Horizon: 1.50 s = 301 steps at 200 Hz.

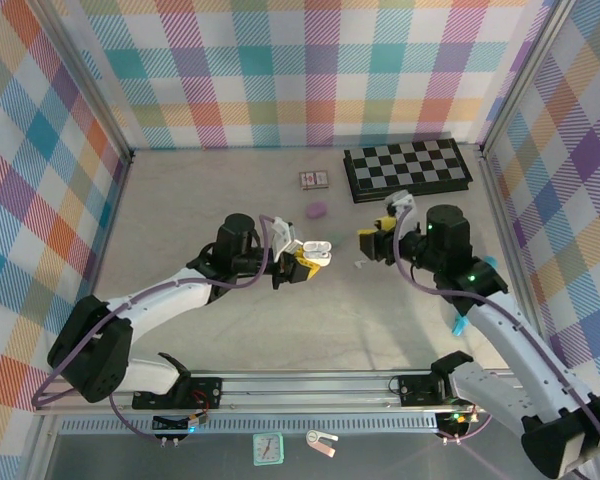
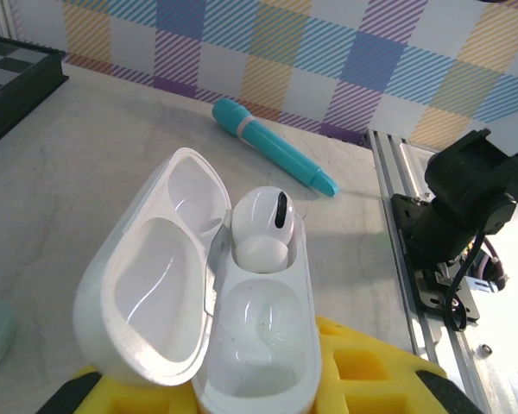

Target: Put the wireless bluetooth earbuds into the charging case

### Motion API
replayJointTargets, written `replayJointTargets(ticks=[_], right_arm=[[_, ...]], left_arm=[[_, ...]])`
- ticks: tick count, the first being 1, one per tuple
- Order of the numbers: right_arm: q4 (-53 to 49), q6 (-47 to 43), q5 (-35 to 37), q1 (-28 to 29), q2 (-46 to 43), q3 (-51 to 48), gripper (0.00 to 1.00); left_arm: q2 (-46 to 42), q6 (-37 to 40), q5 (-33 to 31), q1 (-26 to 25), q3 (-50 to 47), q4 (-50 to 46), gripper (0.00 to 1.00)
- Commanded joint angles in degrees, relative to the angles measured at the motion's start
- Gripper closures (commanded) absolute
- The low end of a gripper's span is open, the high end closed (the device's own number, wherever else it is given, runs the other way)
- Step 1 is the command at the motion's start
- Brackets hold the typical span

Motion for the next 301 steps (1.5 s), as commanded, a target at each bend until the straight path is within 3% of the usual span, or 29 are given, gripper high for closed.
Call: replayJointTargets(ticks=[1, 42, 121, 151, 192, 262, 301], right_arm=[[1.49, 10.32, -0.14, -3.86, 4.23, -0.3, 0.45], [-10.56, 16.8, 5.49, -6.35, 21.59, 5.77, 0.45], [-7.96, 13.6, -3.39, -6.37, 45.32, 12.63, 0.45], [-7.89, 10.59, -6.09, -6.41, 50.63, 15.28, 0.46], [-8.4, 8.8, -8.33, -6.39, 53.15, 14.75, 0.51], [-9.34, 7.1, -10.94, -6.25, 48.3, 8.17, 0.54], [-9.91, 7.05, -10.88, -6.24, 47.39, 7.52, 0.66]], left_arm=[[-2.09, 1.49, -0.1, 0.44, -0.82, 2.44, 0.93], [-3.11, 2.59, -0.46, 0.4, -0.54, 0.63, 0.93], [-3.55, 2.96, -0.18, 0.4, -0.54, -0.11, 0.93], [-3.89, 3.14, -0.32, 0.4, -0.62, -0.82, 0.93], [-4.08, 3.37, -0.64, 0.4, -1.05, -1.34, 0.93], [-3.54, 3.35, -0.26, 0.4, -0.75, -1.16, 0.93], [-3.31, 3.21, -0.16, 0.4, -0.77, -0.85, 0.93]])
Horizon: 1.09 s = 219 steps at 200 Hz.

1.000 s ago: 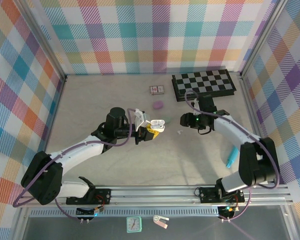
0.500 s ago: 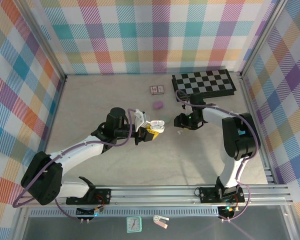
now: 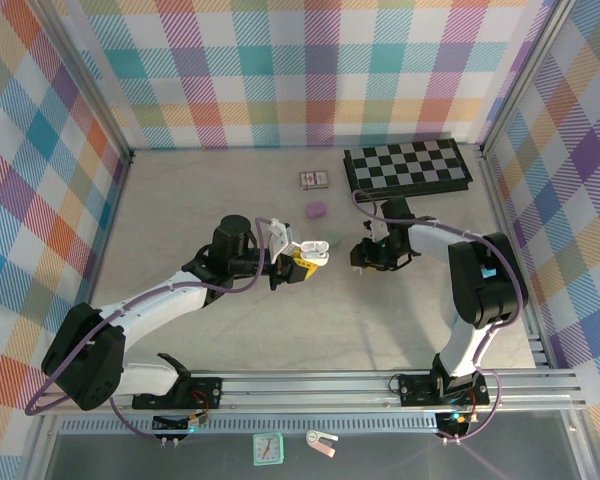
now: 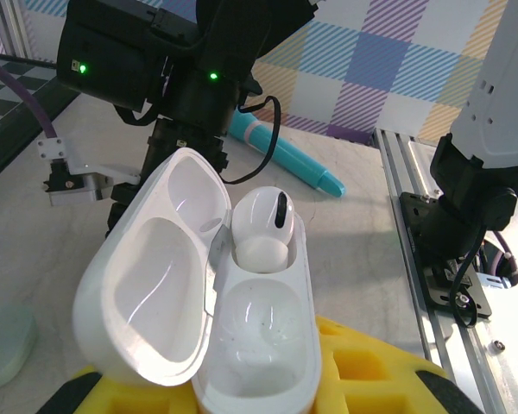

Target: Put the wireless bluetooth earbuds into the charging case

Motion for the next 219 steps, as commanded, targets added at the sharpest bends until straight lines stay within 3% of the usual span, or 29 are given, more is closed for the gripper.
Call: replayJointTargets(ticks=[1, 93, 132, 219], right_arm=[[-1.68, -1.34, -1.25, 0.1, -1.42, -0.66, 0.66], [-2.83, -1.28, 1.03, 0.45, 2.89, 1.11, 0.76], [-4.87, -1.33, 5.36, 1.03, 0.99, 1.18, 0.82], [-16.06, -0.03, 36.53, 7.62, -6.8, 3.25, 0.84]], left_arm=[[-0.94, 1.05, 0.87, 0.35, -0.39, 0.5, 0.93], [-1.12, 1.47, 0.42, 0.42, -0.54, -0.03, 0.93], [-1.15, 1.46, 0.26, 0.44, -0.5, 0.08, 0.93], [-5.15, 2.96, -1.35, 1.8, -2.92, -0.55, 0.93]])
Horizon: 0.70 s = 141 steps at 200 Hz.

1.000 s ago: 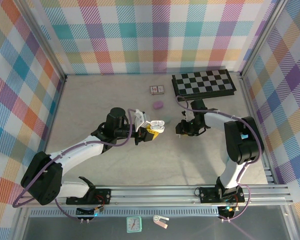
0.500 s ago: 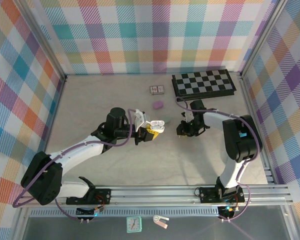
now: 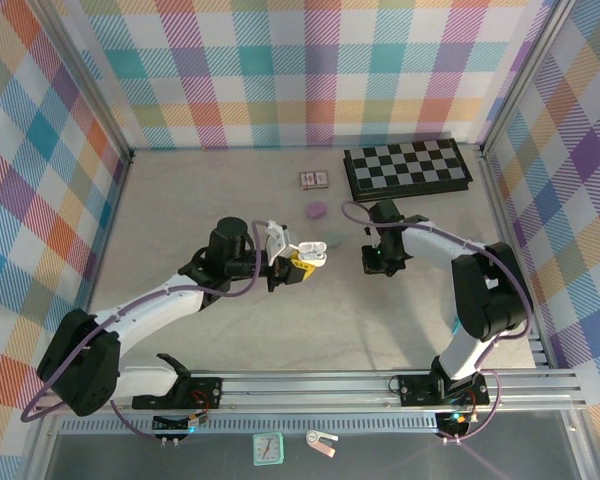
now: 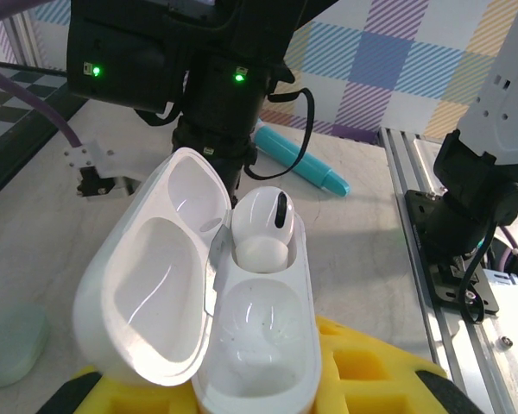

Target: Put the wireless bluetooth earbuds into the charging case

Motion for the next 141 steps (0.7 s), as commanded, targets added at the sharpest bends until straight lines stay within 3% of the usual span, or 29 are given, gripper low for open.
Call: replayJointTargets(ticks=[1, 57, 141], right_arm=[[-5.49, 0.86, 12.13, 1.34, -2.03, 1.77, 0.84], [-10.31, 0.81, 25.85, 5.33, 6.01, 5.87, 0.84], [-9.12, 0.33, 22.29, 8.92, 8.72, 8.58, 0.78]], left_arm=[[-2.77, 1.67, -0.36, 1.15, -1.43, -0.32, 0.93], [-5.6, 0.65, -1.77, 1.52, -2.76, 1.0, 0.93], [-5.01, 0.62, -1.41, 1.7, -2.47, 0.46, 0.93]])
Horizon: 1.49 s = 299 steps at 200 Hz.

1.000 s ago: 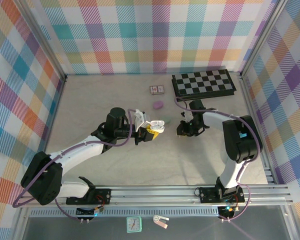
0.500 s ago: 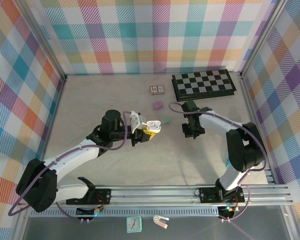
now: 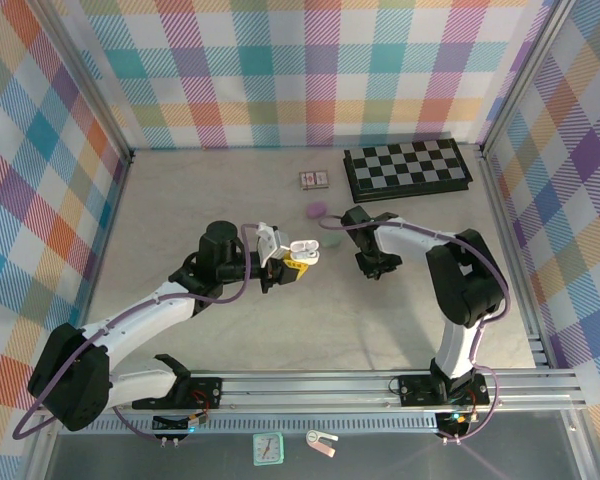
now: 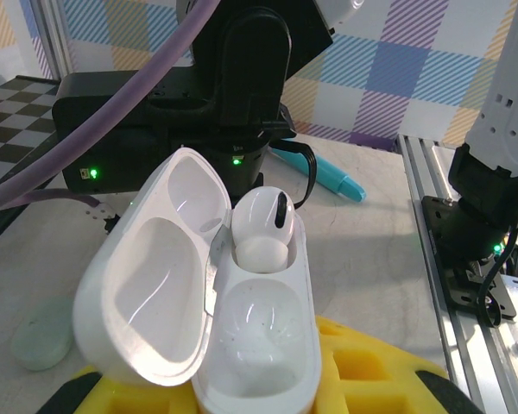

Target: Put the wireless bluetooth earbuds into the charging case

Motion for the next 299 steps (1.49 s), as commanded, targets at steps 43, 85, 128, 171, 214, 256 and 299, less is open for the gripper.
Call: replayJointTargets(ticks=[43, 85, 128, 171, 214, 256, 299], right_arm=[[1.14, 0.45, -4.69, 0.66, -1.91, 1.44, 0.73], [8.87, 4.02, -12.27, -2.15, -9.27, -3.36, 0.59], [18.68, 17.73, -22.12, -10.96, -16.66, -10.83, 0.53], [30.68, 29.48, -31.72, -15.58, -19.51, -19.73, 0.54], [36.39, 34.17, -36.01, -16.22, -15.34, -21.38, 0.6], [36.45, 34.17, -34.12, -16.39, -12.46, -20.77, 0.63], [39.03, 36.37, -36.02, -16.88, -11.6, -21.57, 0.65]], left_arm=[[-0.36, 0.4, 0.8, 0.58, -0.2, 0.92, 0.93], [-1.16, 0.2, 0.9, 0.58, -0.82, 1.66, 0.93], [-0.89, -0.06, 0.92, 0.67, -1.0, 2.19, 0.93], [-0.09, -0.42, 1.49, 0.67, -1.22, 3.29, 0.93], [-0.08, -0.42, 1.45, 0.67, -1.17, 3.16, 0.93], [-0.48, -0.41, 1.6, 0.67, -1.29, 2.77, 0.93], [-0.69, -0.25, 1.73, 0.67, -1.22, 2.01, 0.93]])
